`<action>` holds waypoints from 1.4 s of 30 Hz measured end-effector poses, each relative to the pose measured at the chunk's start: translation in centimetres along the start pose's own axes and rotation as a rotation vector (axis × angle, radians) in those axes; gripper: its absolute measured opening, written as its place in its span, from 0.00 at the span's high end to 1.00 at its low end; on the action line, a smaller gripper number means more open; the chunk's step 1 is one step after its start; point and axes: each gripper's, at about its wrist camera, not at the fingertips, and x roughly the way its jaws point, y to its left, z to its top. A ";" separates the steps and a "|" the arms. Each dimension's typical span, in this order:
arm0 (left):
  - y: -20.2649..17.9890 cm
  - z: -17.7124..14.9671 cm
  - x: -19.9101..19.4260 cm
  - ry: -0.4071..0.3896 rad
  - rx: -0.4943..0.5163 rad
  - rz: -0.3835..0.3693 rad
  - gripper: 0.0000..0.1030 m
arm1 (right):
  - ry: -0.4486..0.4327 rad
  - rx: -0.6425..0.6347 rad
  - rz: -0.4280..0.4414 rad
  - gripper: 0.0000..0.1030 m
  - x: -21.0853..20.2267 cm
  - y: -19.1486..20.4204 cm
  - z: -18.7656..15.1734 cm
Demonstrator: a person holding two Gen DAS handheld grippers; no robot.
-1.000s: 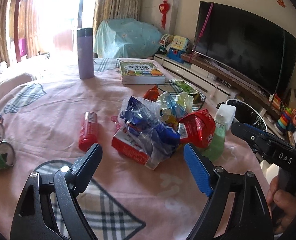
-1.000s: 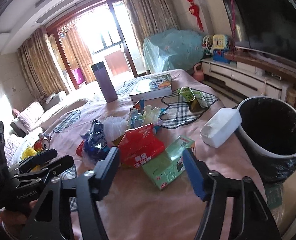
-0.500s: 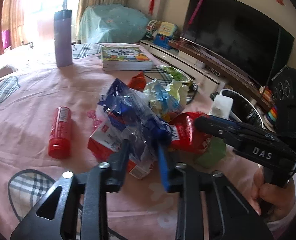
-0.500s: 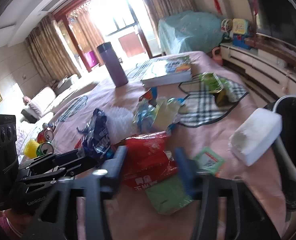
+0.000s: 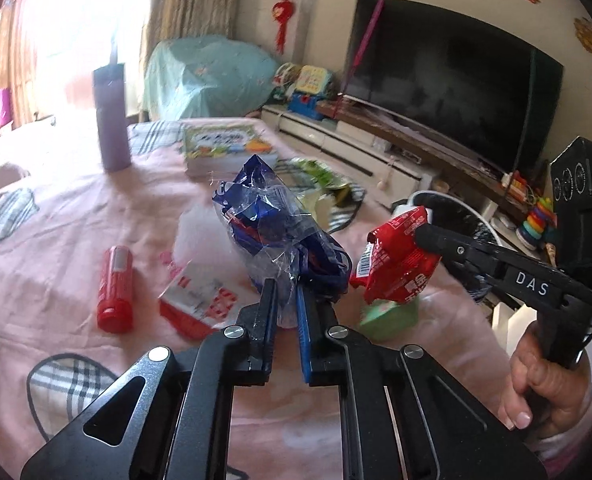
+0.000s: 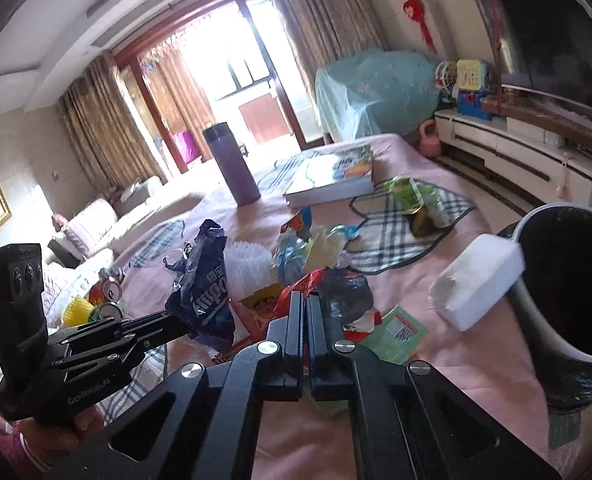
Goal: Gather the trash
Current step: 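Carry both bags over the black bin and open both tools to drop them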
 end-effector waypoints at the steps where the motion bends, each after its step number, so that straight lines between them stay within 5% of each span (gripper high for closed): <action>1: -0.6 0.3 -0.2 -0.007 0.010 -0.009 0.92 | -0.010 0.003 -0.003 0.99 -0.4 -0.2 0.0; 22: -13.3 2.7 4.7 0.038 0.201 -0.217 0.92 | -0.156 0.214 -0.200 0.99 -9.5 -12.9 -0.5; 42: -21.1 4.9 12.8 0.143 0.279 -0.297 0.92 | -0.123 0.303 -0.252 0.99 -8.8 -20.1 0.2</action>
